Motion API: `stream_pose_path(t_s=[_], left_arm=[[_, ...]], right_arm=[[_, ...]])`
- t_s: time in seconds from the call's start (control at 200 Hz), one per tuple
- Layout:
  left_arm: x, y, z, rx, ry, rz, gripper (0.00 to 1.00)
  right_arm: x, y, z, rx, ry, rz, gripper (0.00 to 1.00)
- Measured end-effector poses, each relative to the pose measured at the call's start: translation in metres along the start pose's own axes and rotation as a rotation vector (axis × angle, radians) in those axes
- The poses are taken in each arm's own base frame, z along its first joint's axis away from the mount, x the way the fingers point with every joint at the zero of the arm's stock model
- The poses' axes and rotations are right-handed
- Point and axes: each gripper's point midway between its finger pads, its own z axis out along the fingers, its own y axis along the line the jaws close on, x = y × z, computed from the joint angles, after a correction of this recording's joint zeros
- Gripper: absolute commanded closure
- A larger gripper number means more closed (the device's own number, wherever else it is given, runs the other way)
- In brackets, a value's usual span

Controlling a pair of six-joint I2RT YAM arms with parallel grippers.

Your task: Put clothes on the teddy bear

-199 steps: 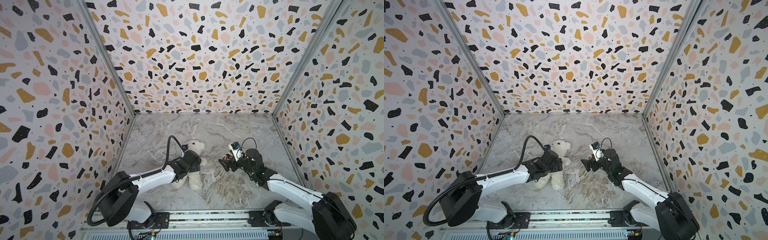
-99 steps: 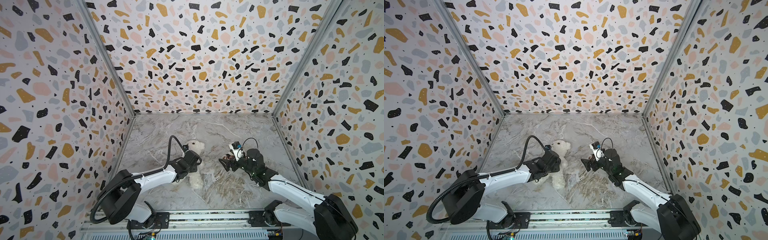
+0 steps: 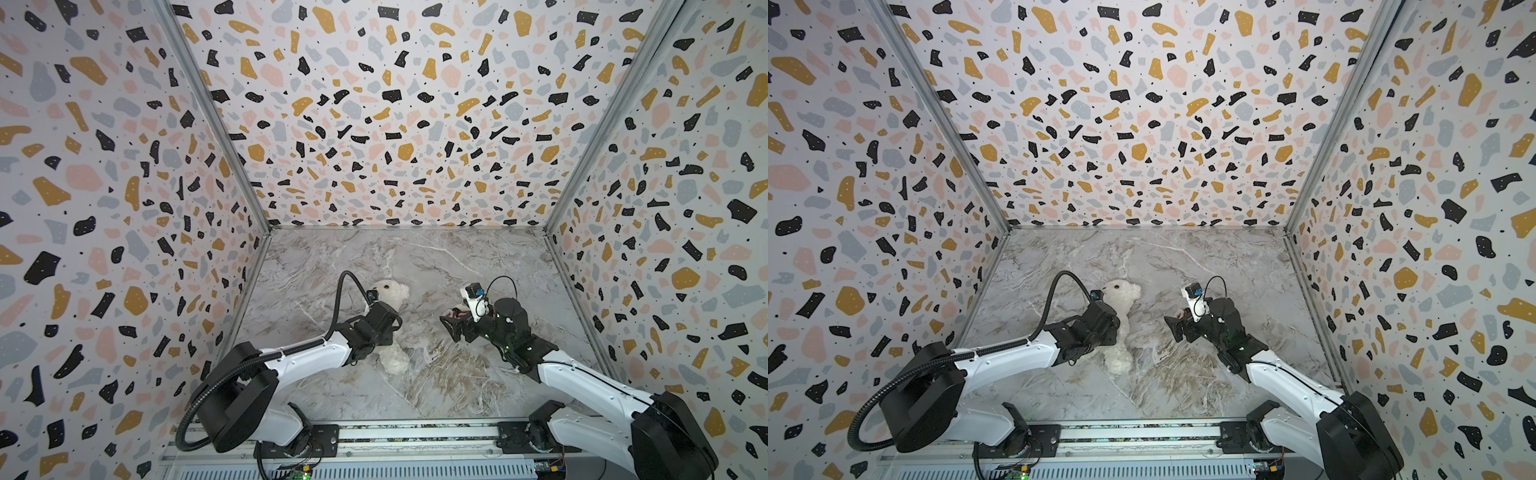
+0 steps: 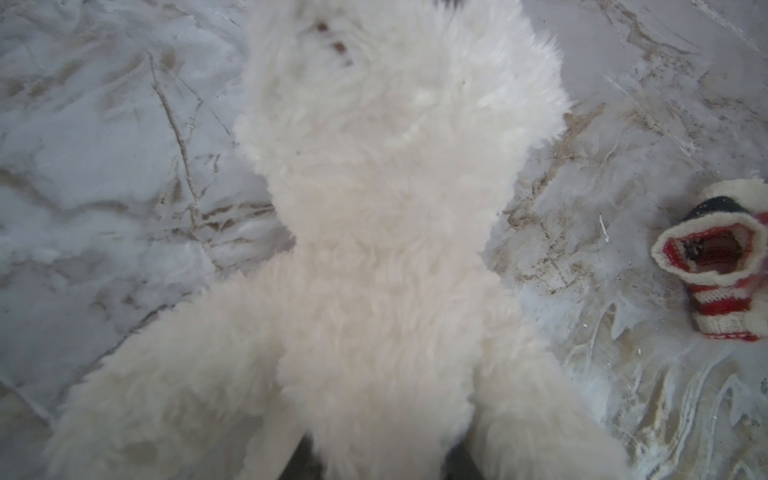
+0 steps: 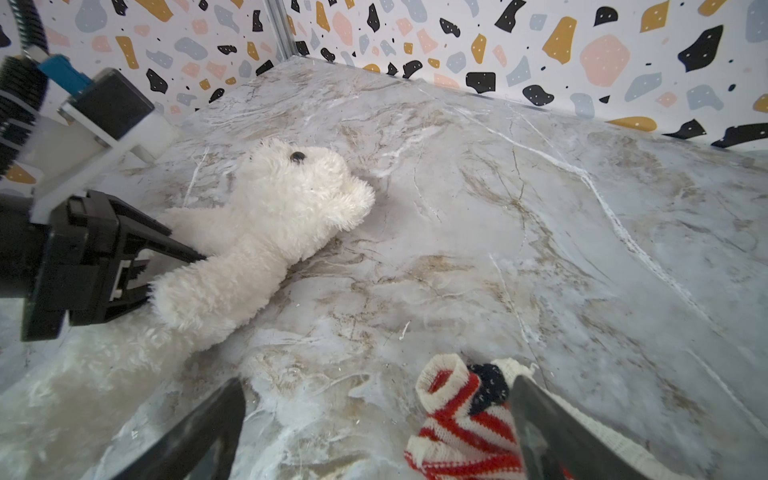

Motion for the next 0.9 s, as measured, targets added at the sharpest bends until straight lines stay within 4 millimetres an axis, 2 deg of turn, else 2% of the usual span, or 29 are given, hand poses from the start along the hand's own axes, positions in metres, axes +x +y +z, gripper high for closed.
stream_pose_path(t_s=[0.245,0.481,0.576,0.776,0.901], left_arm=[[0.002,-0.002,-0.014,0.050,-0.008,0.074,0.69],[0.042,-0.021,-0.036,0.154,0.045,0.247,0.68],[0.051,-0.026,-0.042,0.179,0.056,0.304,0.67],[0.055,-0.029,-0.042,0.193,0.045,0.383,0.68],[0.058,-0.028,-0.039,0.191,0.045,0.407,0.74]], right_arm=[[0.009,0.000,-0.012,0.013,0.015,0.079,0.00],[0.008,-0.004,-0.027,0.061,0.026,0.137,0.01],[0.012,-0.010,-0.024,0.102,0.086,0.157,0.01],[0.008,-0.017,-0.006,0.139,0.204,0.175,0.01],[0.021,-0.023,0.002,0.162,0.291,0.188,0.01]])
